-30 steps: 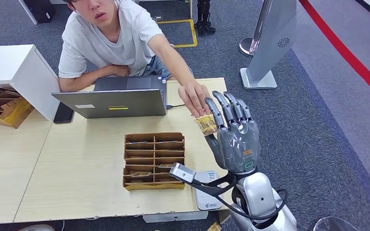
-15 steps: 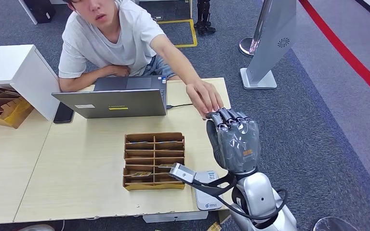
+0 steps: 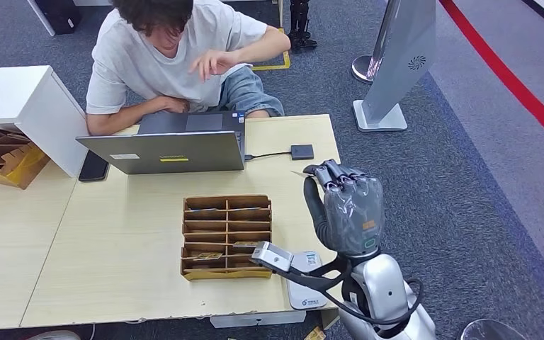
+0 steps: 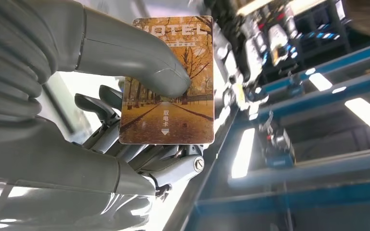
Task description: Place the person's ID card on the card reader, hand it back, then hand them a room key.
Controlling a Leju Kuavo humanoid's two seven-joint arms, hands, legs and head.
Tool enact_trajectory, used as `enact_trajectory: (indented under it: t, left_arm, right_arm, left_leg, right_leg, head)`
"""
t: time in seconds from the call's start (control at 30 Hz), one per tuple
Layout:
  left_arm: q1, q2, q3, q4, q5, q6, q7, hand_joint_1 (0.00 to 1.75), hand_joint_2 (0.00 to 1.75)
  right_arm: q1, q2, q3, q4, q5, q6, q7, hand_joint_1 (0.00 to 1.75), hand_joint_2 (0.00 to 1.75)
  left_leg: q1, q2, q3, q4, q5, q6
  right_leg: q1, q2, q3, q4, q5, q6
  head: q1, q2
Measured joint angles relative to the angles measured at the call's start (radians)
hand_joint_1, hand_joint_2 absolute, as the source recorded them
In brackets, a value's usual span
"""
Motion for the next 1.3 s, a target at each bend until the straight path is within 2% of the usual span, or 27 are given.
enact_trajectory:
  t: [0.13, 0.33, 0.57, 0.8, 0.93, 1.3]
  left_arm:
    - [0.0, 0.0, 0.002, 0.0, 0.0, -0.001, 0.001, 0.0, 0.0]
    - [0.0, 0.0, 0.007, 0.0, 0.0, -0.004, 0.001, 0.0, 0.0]
    - [-0.002, 0.0, 0.021, 0.0, -0.009, -0.016, 0.001, 0.0, 0.0]
    - [-0.004, 0.0, 0.033, 0.0, -0.018, -0.024, 0.001, 0.0, 0.0]
    - [-0.004, 0.0, 0.039, 0.0, -0.022, -0.023, 0.001, 0.0, 0.0]
    - [-0.004, 0.0, 0.049, 0.0, -0.025, -0.023, 0.001, 0.0, 0.0]
  right_arm:
    - [0.018, 0.0, 0.0, -0.024, -0.196, 0.063, -0.041, 1.75, 1.75]
    - [0.031, 0.001, -0.001, -0.052, -0.296, 0.106, -0.066, 1.75, 1.75]
    - [0.08, 0.013, -0.01, -0.076, -0.654, 0.291, -0.129, 1.75, 1.75]
    - [0.135, 0.021, -0.024, -0.06, -0.936, 0.435, -0.128, 1.75, 1.75]
    - [0.154, 0.021, -0.026, -0.023, -1.001, 0.468, -0.113, 1.75, 1.75]
    - [0.164, 0.021, -0.027, 0.019, -1.013, 0.472, -0.111, 1.75, 1.75]
  left_leg:
    - [0.0, 0.0, 0.0, 0.0, 0.0, 0.0]
    - [0.0, 0.0, 0.0, 0.0, 0.0, 0.0]
    - [0.0, 0.0, 0.0, 0.0, 0.0, 0.0]
    - [0.0, 0.0, 0.0, 0.0, 0.0, 0.0]
    - [0.0, 0.0, 0.0, 0.0, 0.0, 0.0]
    - [0.0, 0.0, 0.0, 0.0, 0.0, 0.0]
  right_leg:
    - [0.0, 0.0, 0.0, 0.0, 0.0, 0.0]
    - [0.0, 0.0, 0.0, 0.0, 0.0, 0.0]
    - [0.0, 0.0, 0.0, 0.0, 0.0, 0.0]
    - [0.0, 0.0, 0.0, 0.0, 0.0, 0.0]
    - [0.0, 0.0, 0.0, 0.0, 0.0, 0.0]
    - [0.0, 0.0, 0.0, 0.0, 0.0, 0.0]
  head:
    - [0.0, 0.0]
    - [0.0, 0.0]
    - [0.0, 0.0]
    - [0.0, 0.0]
    - [0.0, 0.0]
    - [0.0, 0.0]
